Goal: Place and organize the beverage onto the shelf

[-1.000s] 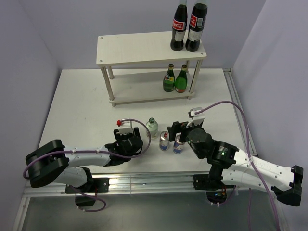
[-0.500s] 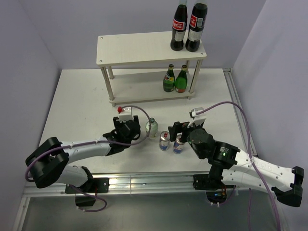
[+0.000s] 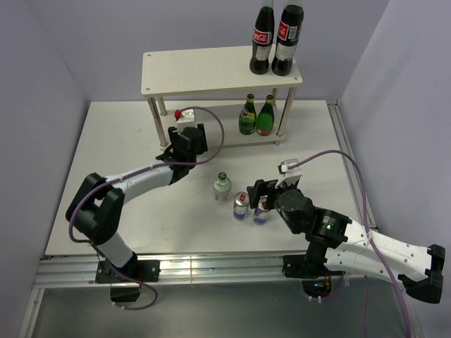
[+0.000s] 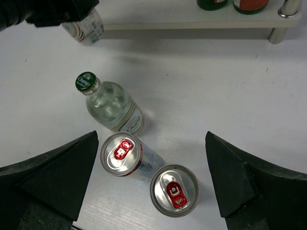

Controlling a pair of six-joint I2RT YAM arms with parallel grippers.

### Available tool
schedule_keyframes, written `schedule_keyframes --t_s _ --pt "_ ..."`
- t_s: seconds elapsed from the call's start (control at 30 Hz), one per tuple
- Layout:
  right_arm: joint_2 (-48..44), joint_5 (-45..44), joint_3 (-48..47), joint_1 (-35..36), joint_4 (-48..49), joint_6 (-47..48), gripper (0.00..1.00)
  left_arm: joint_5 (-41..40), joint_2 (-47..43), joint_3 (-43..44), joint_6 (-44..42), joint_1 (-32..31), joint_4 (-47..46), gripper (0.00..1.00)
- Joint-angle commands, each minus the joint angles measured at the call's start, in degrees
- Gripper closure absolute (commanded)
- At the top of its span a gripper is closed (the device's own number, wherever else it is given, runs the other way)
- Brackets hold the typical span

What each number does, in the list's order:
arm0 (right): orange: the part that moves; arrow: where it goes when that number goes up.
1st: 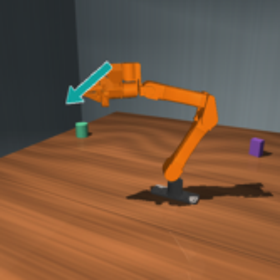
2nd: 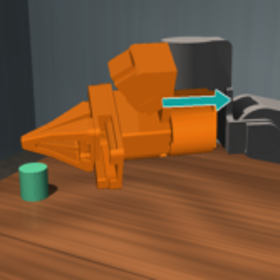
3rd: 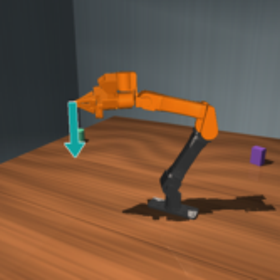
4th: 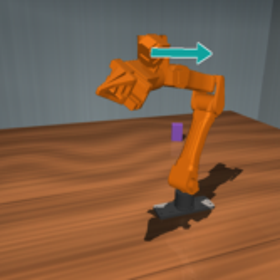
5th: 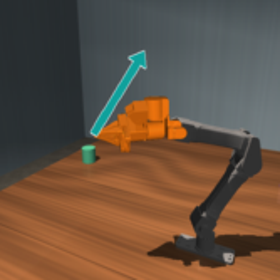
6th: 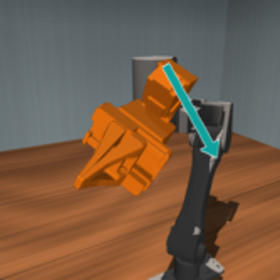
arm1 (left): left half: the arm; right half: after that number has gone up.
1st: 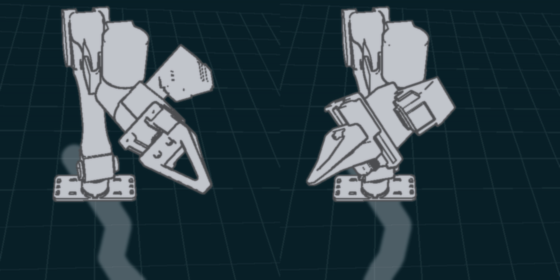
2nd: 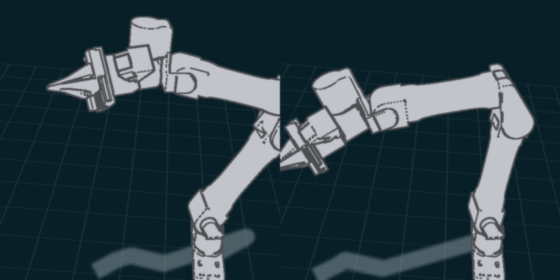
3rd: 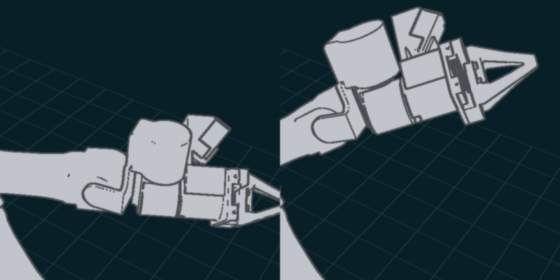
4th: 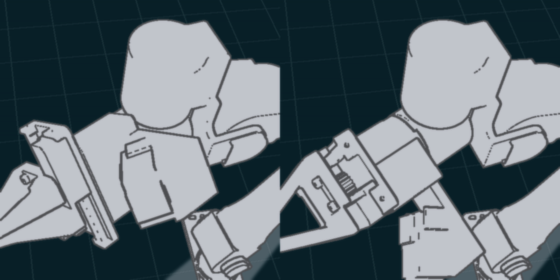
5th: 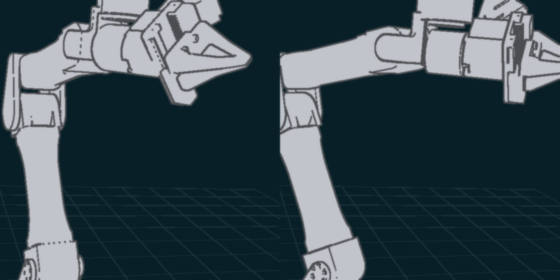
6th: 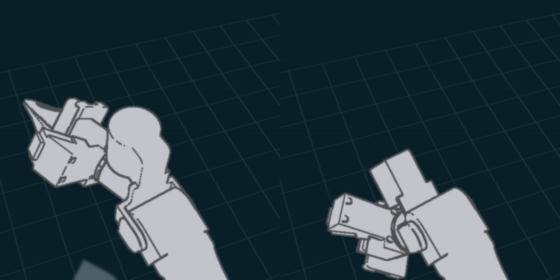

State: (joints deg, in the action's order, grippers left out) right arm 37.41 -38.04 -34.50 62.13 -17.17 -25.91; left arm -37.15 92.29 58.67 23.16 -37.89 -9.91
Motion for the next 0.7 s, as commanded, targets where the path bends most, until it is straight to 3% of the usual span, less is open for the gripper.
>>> schedule_keyframes --t_s 0.0,0.23,0.63,0.67 --pt "-0.6 -0.2 0.7 0.4 1.5 0.3 0.01 2.2 3.2 8.5 -3.1 3.1 -7.3 1.00" --pt "-0.4 0.8 1.0 0.4 2.1 0.6 0.01 3.0 11.6 14.6 -4.2 7.2 -10.2 1.00" --pt "-0.1 0.9 1.6 0.4 2.5 0.5 0.00 -0.1 16.9 20.4 -4.1 9.8 -9.2 1.00" --pt "-0.3 1.0 1.5 0.4 2.6 0.5 0.00 0.1 17.1 20.9 -4.1 10.0 -8.6 0.90"
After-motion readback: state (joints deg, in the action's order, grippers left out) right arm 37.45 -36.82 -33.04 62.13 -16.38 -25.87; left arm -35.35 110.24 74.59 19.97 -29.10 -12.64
